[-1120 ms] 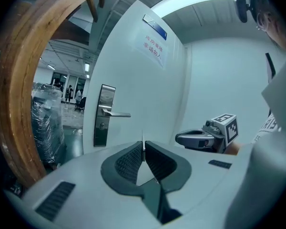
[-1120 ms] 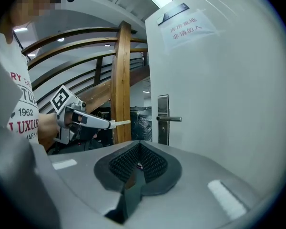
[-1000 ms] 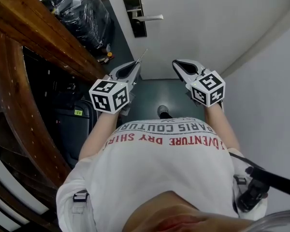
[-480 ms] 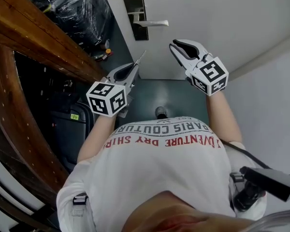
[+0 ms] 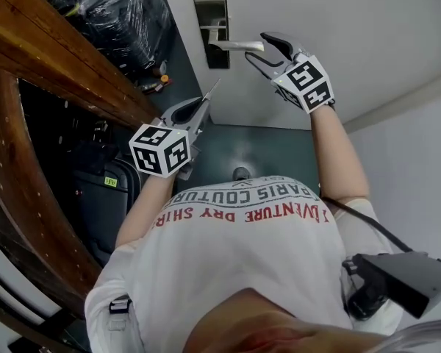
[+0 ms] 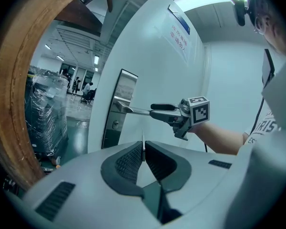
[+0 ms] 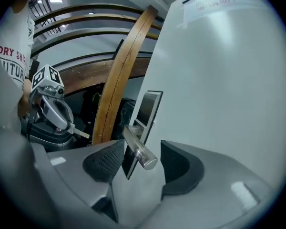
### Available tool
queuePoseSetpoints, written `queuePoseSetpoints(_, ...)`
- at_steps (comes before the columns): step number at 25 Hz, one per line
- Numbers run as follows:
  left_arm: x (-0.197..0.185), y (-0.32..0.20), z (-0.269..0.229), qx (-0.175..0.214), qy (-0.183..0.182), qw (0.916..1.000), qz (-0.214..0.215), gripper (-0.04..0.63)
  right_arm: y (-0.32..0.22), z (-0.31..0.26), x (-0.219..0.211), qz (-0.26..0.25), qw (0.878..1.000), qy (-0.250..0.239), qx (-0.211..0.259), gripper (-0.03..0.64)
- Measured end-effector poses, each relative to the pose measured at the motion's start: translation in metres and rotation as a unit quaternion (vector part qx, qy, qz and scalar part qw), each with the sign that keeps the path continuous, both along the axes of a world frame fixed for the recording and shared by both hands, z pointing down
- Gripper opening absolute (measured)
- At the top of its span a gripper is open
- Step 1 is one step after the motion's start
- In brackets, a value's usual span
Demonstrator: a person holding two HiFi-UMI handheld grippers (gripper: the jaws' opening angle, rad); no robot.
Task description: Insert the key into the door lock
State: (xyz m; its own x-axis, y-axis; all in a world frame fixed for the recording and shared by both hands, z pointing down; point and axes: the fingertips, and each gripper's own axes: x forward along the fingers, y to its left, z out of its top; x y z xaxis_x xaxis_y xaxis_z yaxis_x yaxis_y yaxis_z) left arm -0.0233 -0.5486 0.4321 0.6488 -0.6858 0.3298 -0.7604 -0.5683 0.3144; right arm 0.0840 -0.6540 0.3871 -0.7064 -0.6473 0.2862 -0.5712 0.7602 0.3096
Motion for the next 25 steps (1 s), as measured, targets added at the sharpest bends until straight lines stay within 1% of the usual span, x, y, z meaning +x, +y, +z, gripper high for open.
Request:
queuePoseSetpoints(4, -0.005, -0.011, 0.012, -0.008, 0.001, 1.0000, -0.005, 0.023, -0.014, 0.019, 0.000, 0.002, 1.000, 0.002, -0.017, 0.204)
queuePoseSetpoints(12, -0.009, -0.020, 0.019, -0.023, 0.018, 0.9996, -0.008, 0.023, -0.019, 0.023, 0.001, 0.013, 0.999, -0.006, -0.032, 0.198)
queuePoseSetpoints(20, -0.008, -0.039, 0.022, -0.038, 0.054, 0.9976, -0.017, 0.023, -0.019, 0.021, 0.001, 0.005, 0.999, 0.005, -0.039, 0.186)
queuePoseSetpoints(22, -0.007, -0.047, 0.021, -0.041, 0.069, 0.9965, -0.025, 0.023, -0.018, 0.021, 0.000, 0.006, 0.999, 0.005, -0.039, 0.186)
queuePoseSetpoints(23, -0.007, -0.052, 0.021, -0.045, 0.082, 0.9951, -0.031, 0.023, -0.017, 0.021, 0.000, 0.005, 0.999, 0.004, -0.040, 0.186)
queuePoseSetpoints(25, -0.006, -0.062, 0.021, -0.061, 0.124, 0.9894, -0.044, 0.023, -0.016, 0.021, 0.000, 0.005, 0.999, 0.002, -0.040, 0.186)
